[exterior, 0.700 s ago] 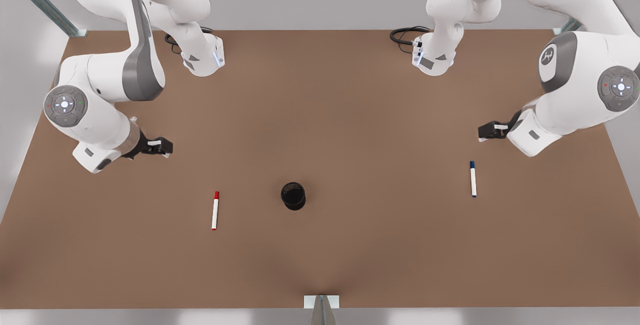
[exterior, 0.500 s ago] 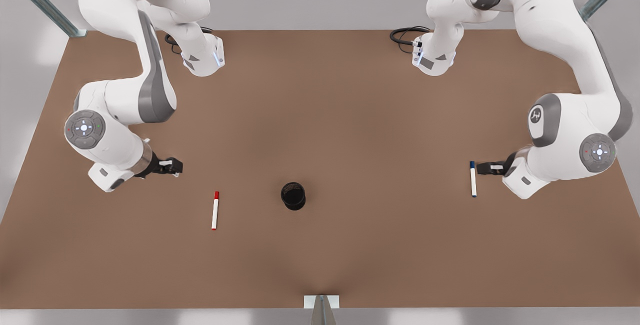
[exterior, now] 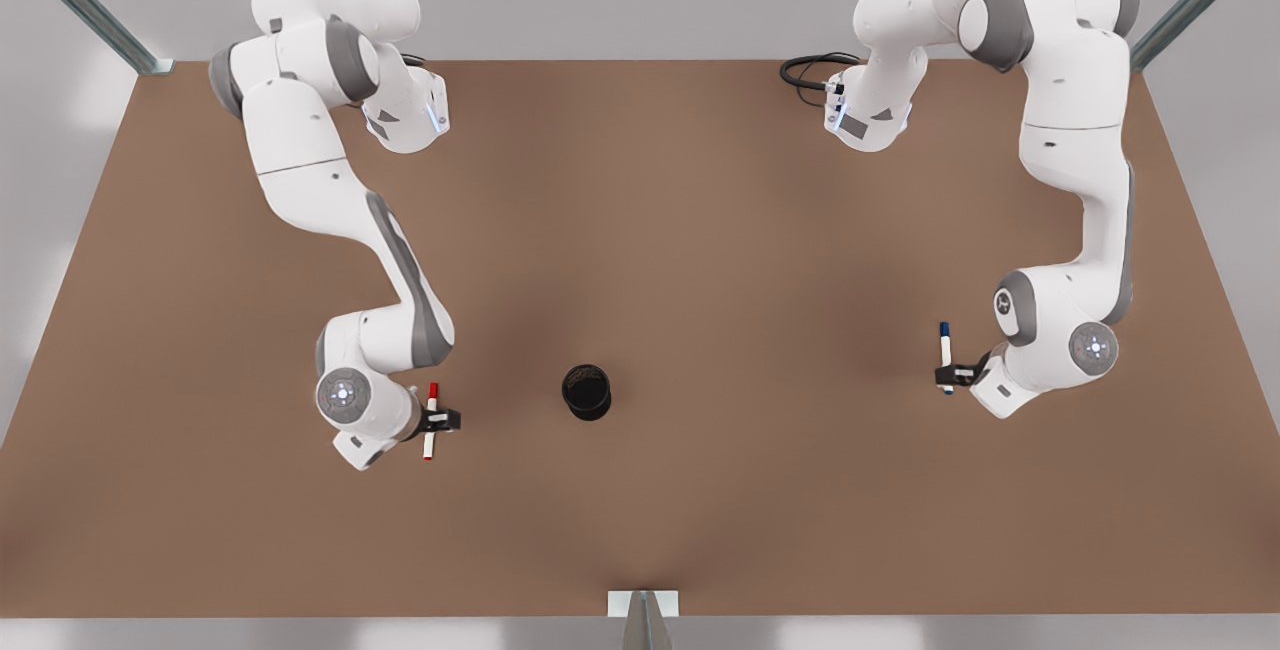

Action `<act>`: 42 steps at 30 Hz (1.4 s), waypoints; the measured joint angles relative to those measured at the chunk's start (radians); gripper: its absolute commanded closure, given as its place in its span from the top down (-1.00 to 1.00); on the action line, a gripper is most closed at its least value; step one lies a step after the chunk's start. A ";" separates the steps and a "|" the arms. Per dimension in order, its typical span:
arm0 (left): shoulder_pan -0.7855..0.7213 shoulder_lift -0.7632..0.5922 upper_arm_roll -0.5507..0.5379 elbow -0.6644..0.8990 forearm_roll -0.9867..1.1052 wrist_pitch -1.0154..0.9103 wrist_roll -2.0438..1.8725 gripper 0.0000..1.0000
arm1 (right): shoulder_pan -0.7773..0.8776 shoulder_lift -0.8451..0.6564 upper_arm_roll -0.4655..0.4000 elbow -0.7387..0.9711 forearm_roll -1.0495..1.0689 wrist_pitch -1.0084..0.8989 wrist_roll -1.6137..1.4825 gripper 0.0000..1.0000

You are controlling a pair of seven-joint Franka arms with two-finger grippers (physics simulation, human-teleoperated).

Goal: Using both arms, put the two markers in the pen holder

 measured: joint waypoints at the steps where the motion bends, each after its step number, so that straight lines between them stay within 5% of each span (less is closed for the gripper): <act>1: 0.000 0.003 0.000 -0.016 -0.001 0.026 0.012 1.00 | -0.002 0.002 0.000 -0.008 0.000 0.012 0.006 1.00; 4: -0.001 0.005 0.000 -0.066 -0.002 0.092 0.044 0.96 | -0.019 0.028 0.001 -0.020 0.001 0.050 0.024 1.00; 8: -0.001 0.024 -0.001 -0.078 -0.002 0.149 0.078 0.37 | -0.018 0.053 0.001 -0.010 0.001 0.088 0.046 1.00; 11: 0.000 0.030 -0.001 -0.078 -0.002 0.173 0.099 0.11 | -0.014 0.070 0.001 0.000 -0.001 0.105 0.061 0.74; 20: 0.002 0.048 -0.001 -0.077 -0.003 0.204 0.144 -0.12 | -0.018 0.085 0.001 0.000 -0.004 0.150 0.089 0.19; 29: 0.002 0.059 -0.001 -0.077 -0.003 0.211 0.168 -0.20 | -0.021 0.089 0.001 -0.006 -0.004 0.160 0.104 -0.02; 38: -0.002 0.056 -0.001 -0.075 0.005 0.214 0.165 -0.57 | -0.022 0.091 0.001 -0.006 0.003 0.163 0.099 -0.29; 42: -0.050 0.032 -0.003 0.074 0.010 0.146 0.140 -0.57 | -0.022 0.091 0.001 -0.005 0.006 0.163 0.093 -0.45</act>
